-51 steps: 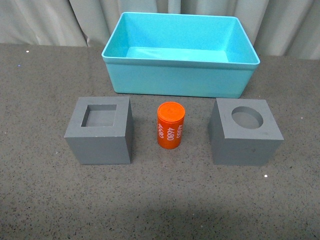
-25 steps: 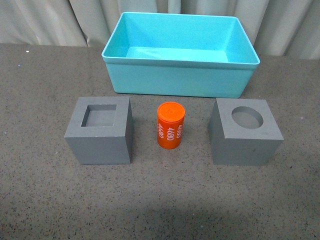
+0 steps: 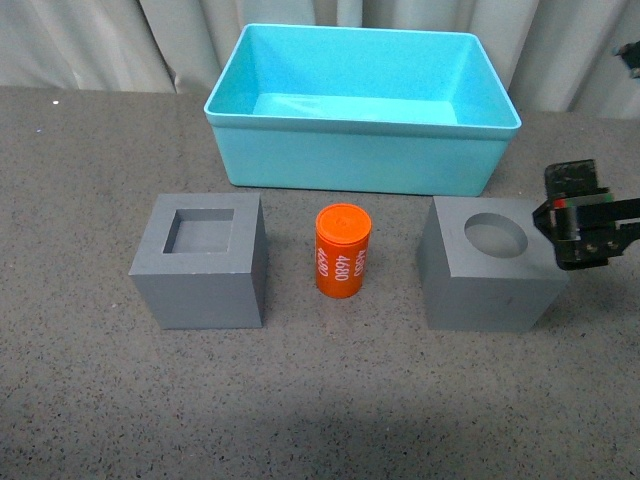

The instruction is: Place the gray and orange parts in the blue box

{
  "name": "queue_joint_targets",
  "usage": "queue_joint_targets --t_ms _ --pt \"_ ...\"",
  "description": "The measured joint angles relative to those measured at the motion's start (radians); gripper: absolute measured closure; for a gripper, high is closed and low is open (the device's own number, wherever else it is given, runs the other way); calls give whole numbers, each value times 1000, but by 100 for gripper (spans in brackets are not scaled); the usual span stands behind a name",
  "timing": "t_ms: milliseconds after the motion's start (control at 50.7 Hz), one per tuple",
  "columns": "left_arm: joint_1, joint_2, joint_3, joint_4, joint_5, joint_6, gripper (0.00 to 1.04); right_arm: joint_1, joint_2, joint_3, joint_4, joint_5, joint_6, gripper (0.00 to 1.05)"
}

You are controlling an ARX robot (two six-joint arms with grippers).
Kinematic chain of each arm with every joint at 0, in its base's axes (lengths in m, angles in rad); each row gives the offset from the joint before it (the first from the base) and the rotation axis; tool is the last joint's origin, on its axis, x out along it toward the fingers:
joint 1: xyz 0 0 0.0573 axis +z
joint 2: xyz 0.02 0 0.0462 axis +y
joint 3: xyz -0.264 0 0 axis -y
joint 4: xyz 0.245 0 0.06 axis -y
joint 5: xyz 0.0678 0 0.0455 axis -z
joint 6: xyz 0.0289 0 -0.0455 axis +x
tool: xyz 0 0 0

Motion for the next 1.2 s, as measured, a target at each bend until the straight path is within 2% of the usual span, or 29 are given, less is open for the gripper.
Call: queue_joint_targets --t_ms 237,513,671,927,1085,1203 --pt "0 0 0 0 0 0 7 28 142 80 -31 0 68 11" --pt "0 0 0 0 0 0 7 52 197 115 -45 10 127 61" --pt "0 0 0 0 0 0 7 49 200 127 -66 8 149 83" --pt "0 0 0 0 0 0 7 21 118 90 -92 -74 170 87" --pt "0 0 0 0 0 0 7 11 -59 54 -18 -131 178 87" --pt "0 0 0 0 0 0 7 24 -152 121 23 -144 205 87"
